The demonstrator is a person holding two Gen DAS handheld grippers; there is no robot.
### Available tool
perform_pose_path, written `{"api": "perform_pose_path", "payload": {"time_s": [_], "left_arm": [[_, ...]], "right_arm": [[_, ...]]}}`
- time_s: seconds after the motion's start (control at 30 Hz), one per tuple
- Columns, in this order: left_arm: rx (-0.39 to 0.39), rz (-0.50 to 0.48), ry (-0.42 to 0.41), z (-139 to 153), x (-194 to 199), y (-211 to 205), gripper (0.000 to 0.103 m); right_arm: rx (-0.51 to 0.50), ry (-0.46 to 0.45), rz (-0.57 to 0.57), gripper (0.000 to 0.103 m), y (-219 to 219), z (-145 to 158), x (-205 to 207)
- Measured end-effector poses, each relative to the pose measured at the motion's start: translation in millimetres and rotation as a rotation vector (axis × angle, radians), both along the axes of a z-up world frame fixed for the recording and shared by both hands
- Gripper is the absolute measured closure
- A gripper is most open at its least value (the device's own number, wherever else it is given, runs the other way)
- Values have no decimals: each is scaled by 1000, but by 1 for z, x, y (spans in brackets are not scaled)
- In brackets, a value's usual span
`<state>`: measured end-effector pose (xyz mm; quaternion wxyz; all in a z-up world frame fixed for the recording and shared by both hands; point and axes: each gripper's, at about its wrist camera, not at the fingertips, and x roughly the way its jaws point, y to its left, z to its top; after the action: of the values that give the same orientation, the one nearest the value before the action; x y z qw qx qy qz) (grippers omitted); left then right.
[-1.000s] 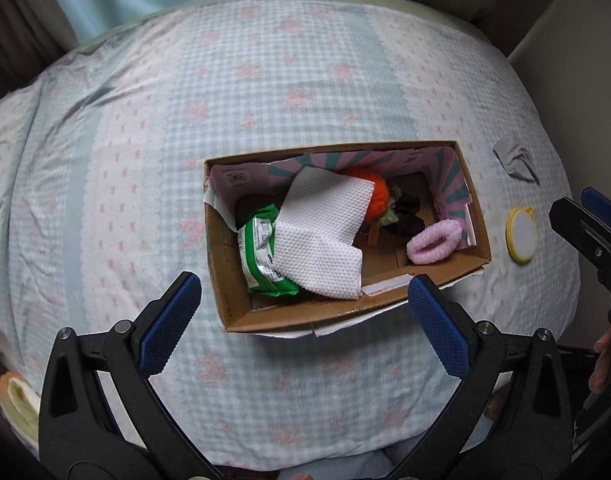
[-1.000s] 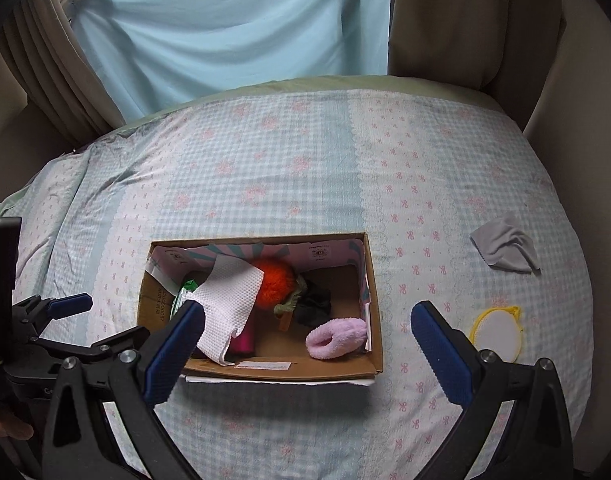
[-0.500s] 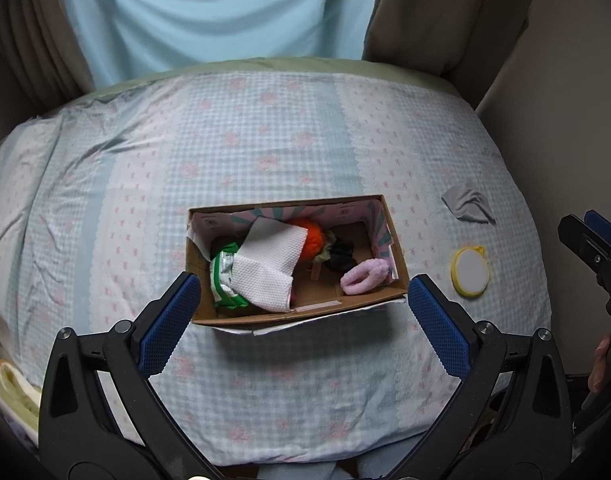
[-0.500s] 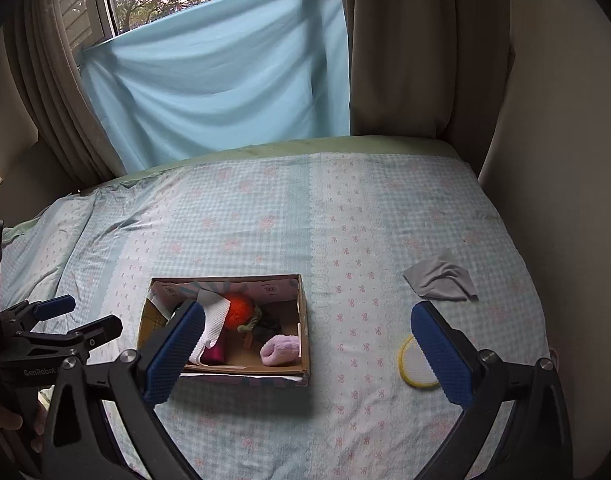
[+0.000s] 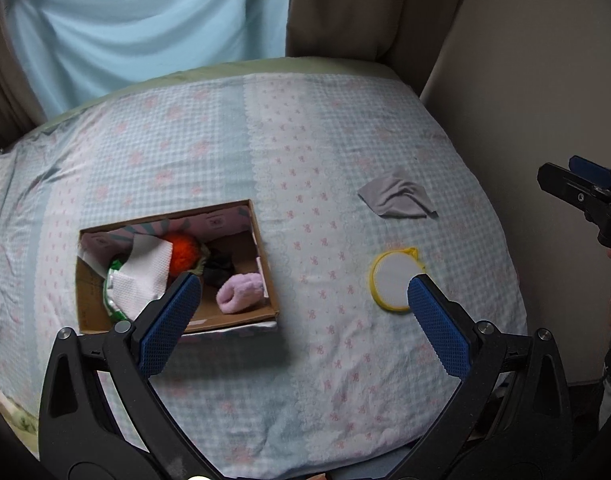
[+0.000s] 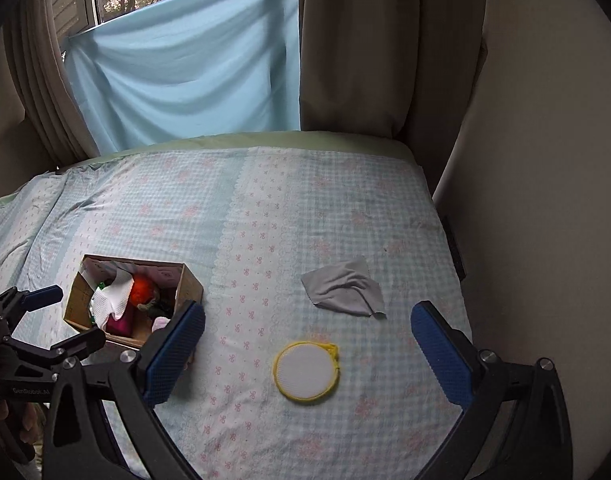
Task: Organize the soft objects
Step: 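Move both tools toward the yellow-rimmed sponge and grey cloth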
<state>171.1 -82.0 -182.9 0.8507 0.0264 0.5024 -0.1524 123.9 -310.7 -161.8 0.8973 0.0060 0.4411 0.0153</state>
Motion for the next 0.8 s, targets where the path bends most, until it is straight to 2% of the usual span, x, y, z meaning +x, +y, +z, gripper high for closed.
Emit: {"api": "perform_pose_path", "payload": {"time_s": [0.2, 0.37, 0.5, 0.63, 0.8], "left_arm": [[-1, -96, 45, -64, -7, -80, 0], [-16, -156, 93, -125, -11, -129, 0], [6, -201, 120, -176, -12, -161, 0], [24, -200, 150, -221, -11, -178, 0], [69, -147, 147, -261, -5, -185, 0]], "right_arm": [[-38, 55, 66, 0, -47, -50, 23], [-48, 98, 154, 0, -70, -96, 48], [-88, 127, 240, 0, -80, -136, 68], [-100, 155, 307, 0, -85, -178, 87], [-114, 179, 405, 0, -83, -226, 110]]}}
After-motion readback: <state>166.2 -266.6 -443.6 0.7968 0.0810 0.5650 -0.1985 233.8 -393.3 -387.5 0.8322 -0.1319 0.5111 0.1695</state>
